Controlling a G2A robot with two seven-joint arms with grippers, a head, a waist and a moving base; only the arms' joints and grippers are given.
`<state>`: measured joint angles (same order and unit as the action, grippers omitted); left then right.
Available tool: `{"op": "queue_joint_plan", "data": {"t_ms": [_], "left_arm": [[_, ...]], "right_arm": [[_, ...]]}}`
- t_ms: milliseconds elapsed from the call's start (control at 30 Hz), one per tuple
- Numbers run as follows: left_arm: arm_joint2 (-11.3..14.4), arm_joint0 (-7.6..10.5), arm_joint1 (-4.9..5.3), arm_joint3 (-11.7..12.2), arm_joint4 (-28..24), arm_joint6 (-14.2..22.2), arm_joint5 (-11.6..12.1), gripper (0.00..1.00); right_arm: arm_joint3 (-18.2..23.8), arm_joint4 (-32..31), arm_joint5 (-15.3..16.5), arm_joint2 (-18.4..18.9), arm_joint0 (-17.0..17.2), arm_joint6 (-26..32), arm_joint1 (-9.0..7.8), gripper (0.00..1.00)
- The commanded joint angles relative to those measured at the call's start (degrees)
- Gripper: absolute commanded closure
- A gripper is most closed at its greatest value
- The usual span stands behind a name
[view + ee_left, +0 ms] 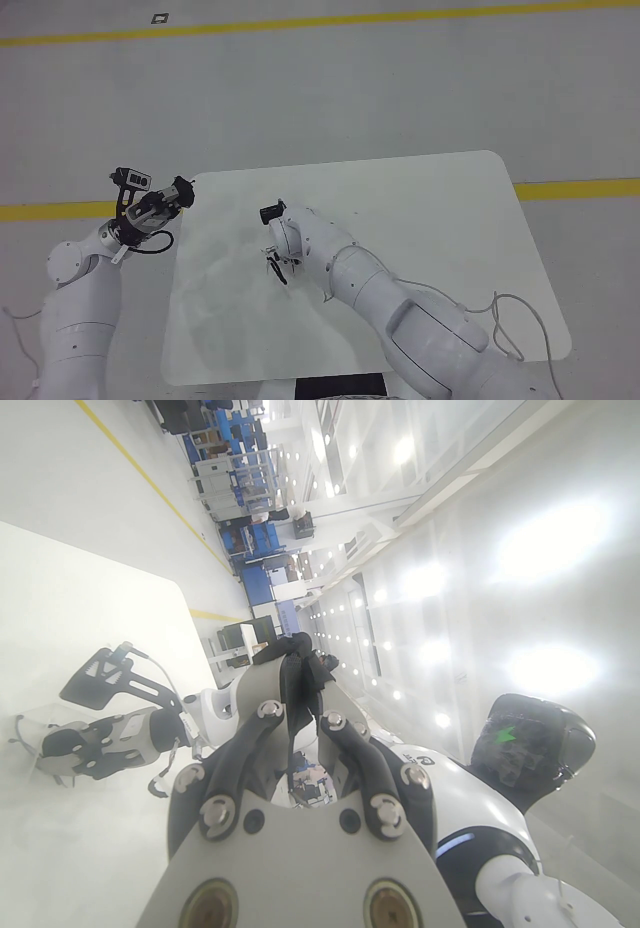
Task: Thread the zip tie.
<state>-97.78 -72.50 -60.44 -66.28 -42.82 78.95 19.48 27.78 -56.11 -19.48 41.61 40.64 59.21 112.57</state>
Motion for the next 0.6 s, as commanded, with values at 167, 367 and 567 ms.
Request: {"op": "queue_joint_plan", "data": {"t_ms": [167,367,567], "left_arm": [[0.00,0.00,0.00,0.00,0.00,0.00,0.00,1.00],[0.00,0.00,0.00,0.00,0.00,0.00,0.00,1.00],[0.00,0.00,0.00,0.00,0.00,0.00,0.00,1.00]], "right_arm": [[-0.91,1.32,0.00,-0.71,-0.55,-0.67,0.19,0.89],[-0.98,1.99,0.00,-1.14,-0.95,-0.91,0.29,0.88],[-1.45,2.17,0.00,-1.33,-1.08,-1.44,0.31,0.90]]}}
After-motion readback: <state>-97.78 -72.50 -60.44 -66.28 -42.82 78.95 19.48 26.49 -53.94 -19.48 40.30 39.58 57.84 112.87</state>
